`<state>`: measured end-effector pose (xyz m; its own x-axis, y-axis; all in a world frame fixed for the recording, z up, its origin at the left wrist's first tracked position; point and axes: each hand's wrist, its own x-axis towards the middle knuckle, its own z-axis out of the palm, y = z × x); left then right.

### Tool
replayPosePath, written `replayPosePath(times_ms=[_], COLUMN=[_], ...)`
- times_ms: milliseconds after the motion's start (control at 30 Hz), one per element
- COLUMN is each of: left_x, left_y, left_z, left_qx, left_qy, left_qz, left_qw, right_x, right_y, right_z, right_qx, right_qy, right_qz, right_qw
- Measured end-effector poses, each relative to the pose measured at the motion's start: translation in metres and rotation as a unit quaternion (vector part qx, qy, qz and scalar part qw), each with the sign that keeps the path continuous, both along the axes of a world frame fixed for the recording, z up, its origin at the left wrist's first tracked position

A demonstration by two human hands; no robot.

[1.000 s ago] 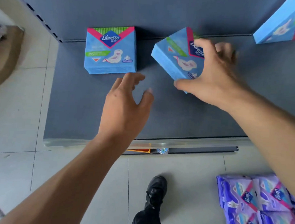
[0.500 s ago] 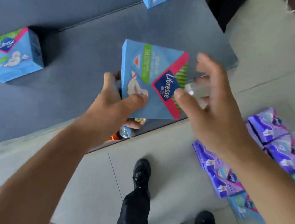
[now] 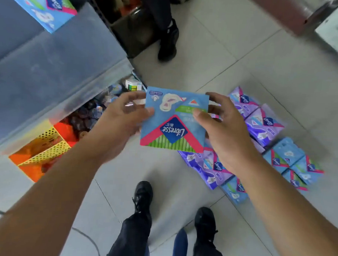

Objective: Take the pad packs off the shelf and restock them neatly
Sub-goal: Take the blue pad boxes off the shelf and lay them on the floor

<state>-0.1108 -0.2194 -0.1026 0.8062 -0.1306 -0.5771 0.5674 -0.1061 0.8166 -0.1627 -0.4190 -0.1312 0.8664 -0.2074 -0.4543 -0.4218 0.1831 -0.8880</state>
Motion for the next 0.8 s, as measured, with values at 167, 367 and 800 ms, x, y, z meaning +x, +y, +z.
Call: replayPosePath(times_ms=[167,367,800], left_x=[-0.045,-0.097,-0.22], left_y=[-0.063,-0.109,-0.21], left_z=[-0.053,-0.133,-0.349], left_qx=[0.023,0.069,0.201], left_qy=[0.032,0.042,0.072], left_qz=[-0.044,-0.178,-0.37], left_qw=[0.998,0.981,0.904], right_x=[-0.07,-0.163,-0.298], right_y=[-0.045,-0.056,-0.109], right_z=[-0.044,-0.112,-0.335], right_qx=[0.006,-0.008,0.035], right_qy=[0.073,0.163,0.297], right_qz=[-0.104,-0.221,-0.321], right_qw=[0.992,0.961,0.899])
